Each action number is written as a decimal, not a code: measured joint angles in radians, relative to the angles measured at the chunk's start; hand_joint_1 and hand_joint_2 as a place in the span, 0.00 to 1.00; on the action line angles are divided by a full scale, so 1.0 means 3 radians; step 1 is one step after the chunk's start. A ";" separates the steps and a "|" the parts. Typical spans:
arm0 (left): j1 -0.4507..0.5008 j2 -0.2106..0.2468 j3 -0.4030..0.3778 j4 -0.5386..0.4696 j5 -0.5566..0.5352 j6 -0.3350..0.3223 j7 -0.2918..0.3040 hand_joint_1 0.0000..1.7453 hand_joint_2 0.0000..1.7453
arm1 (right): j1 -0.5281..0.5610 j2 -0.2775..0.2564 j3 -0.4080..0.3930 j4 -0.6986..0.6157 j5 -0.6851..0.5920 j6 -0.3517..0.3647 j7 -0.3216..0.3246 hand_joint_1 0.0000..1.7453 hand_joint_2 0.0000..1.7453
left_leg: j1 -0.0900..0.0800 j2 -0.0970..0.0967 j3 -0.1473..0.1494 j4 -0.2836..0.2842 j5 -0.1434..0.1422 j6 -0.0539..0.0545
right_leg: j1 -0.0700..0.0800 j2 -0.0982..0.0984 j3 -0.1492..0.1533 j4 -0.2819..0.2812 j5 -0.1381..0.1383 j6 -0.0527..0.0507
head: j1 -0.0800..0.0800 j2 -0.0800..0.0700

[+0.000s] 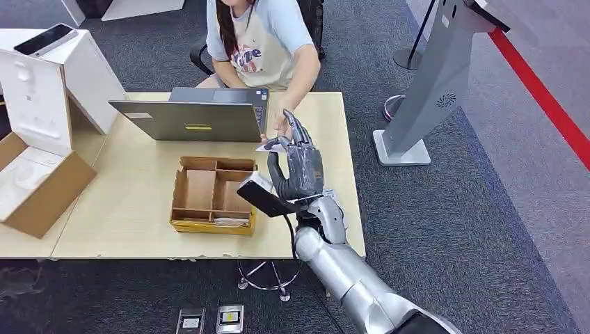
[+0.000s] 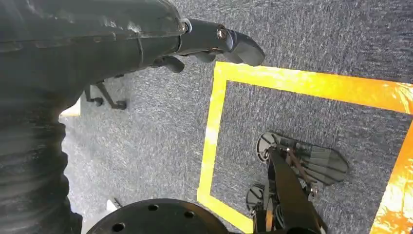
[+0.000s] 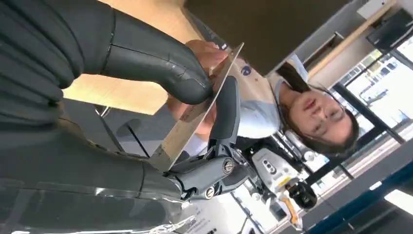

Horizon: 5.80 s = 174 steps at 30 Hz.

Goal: Pass the card to the sensor for recognition and then transmit it.

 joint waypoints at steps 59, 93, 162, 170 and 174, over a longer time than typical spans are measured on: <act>0.0007 0.0032 -0.0088 0.0000 0.0282 -0.0013 -0.0041 0.00 1.00 | 0.0680 -0.1020 0.0635 -0.2141 0.1834 0.1179 0.1710 0.00 1.00 | 0.0000 0.0003 0.0001 0.0001 -0.0001 0.0001 | -0.0001 0.0000 -0.0004 -0.0003 0.0000 0.0000 | 0.0001 0.0000; -0.0002 0.0025 -0.0084 0.0000 0.0474 0.0029 -0.0111 0.00 1.00 | 0.1350 -0.1533 0.1145 -0.3803 0.1247 0.2188 0.1216 0.00 1.00 | 0.0000 0.0003 -0.0001 0.0000 -0.0002 0.0000 | 0.0000 0.0001 -0.0001 -0.0003 0.0000 0.0000 | 0.0000 0.0000; -0.0018 0.0100 -0.0401 0.0000 0.0348 0.0102 0.0080 0.00 1.00 | -0.0328 -0.0150 0.1956 0.0867 0.0926 0.0596 0.1250 0.97 1.00 | 0.0000 0.0002 -0.0001 0.0001 0.0001 -0.0001 | 0.0000 0.0002 -0.0004 -0.0001 0.0001 0.0000 | 0.0000 0.0000; -0.0018 0.0121 -0.0448 0.0000 0.0351 0.0050 0.0080 0.00 1.00 | -0.0315 -0.0256 0.1863 0.0861 0.0923 0.0602 0.1235 0.27 1.00 | 0.0001 0.0002 -0.0001 0.0001 0.0001 -0.0001 | 0.0000 0.0002 -0.0004 -0.0001 0.0001 -0.0001 | 0.0000 0.0000; -0.0019 0.0127 -0.0458 0.0000 0.0364 0.0036 0.0080 0.00 1.00 | -0.0315 -0.0281 0.1830 0.0805 0.0918 0.0664 0.1198 0.00 1.00 | 0.0001 0.0002 -0.0001 0.0001 0.0001 -0.0001 | 0.0001 0.0002 -0.0004 -0.0001 0.0001 -0.0001 | -0.0001 0.0000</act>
